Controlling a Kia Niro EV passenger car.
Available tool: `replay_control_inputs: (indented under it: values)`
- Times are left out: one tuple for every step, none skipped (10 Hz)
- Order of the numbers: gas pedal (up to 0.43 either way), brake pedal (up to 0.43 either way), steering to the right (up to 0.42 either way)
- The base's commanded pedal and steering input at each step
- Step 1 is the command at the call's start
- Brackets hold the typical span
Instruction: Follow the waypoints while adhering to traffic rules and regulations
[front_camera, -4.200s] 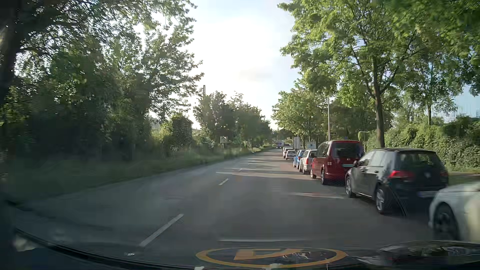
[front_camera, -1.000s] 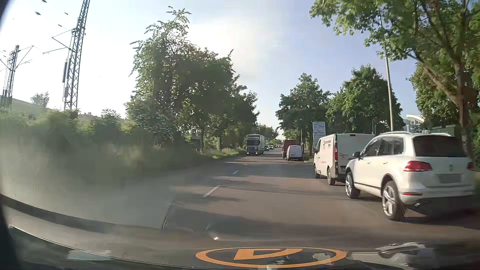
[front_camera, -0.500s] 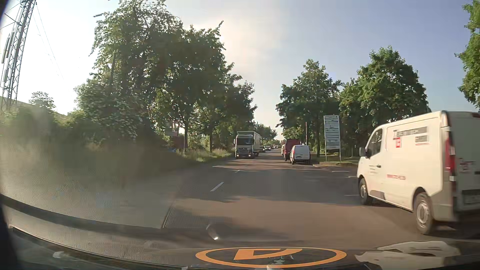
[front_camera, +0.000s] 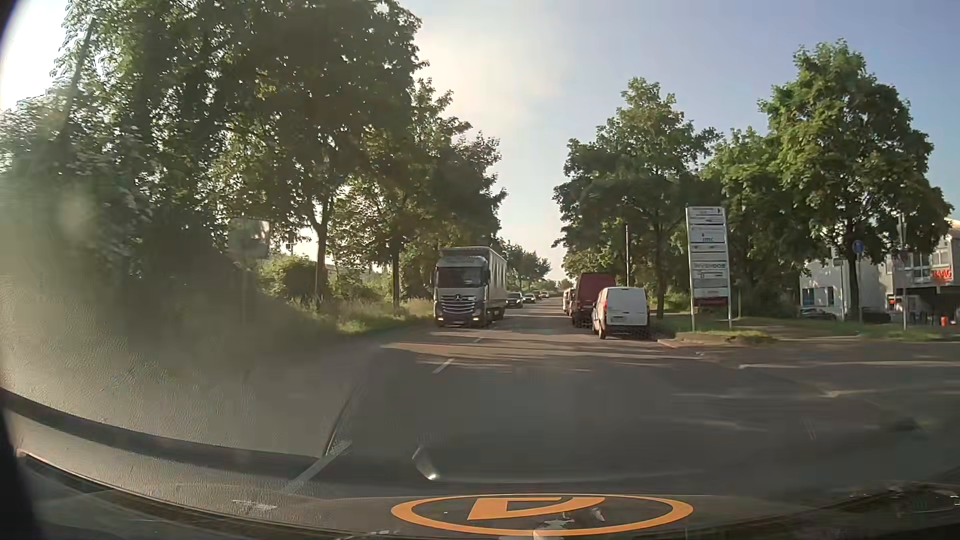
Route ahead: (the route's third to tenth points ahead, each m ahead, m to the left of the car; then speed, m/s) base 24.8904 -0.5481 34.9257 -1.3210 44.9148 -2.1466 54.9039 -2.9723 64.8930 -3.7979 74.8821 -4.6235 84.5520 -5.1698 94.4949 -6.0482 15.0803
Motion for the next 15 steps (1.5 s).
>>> replay_control_inputs:
  values:
    - [0.177,0.0,0.005]
    - [0.177,0.0,0.005]
    - [0.177,0.0,0.005]
    - [0.177,0.0,0.005]
    - [0.177,0.0,0.005]
    - [0.177,0.0,0.005]
    - [0.177,0.0,0.005]
    - [0.177,0.0,0.005]
    - [0.177,0.0,0.005]
    - [0.177,0.0,0.005]
    - [0.177,0.0,0.005]
    - [0.177,0.0,0.005]
    - [0.177,0.0,0.005]
    - [0.177,0.0,0.005]
    - [0.177,0.0,0.005]
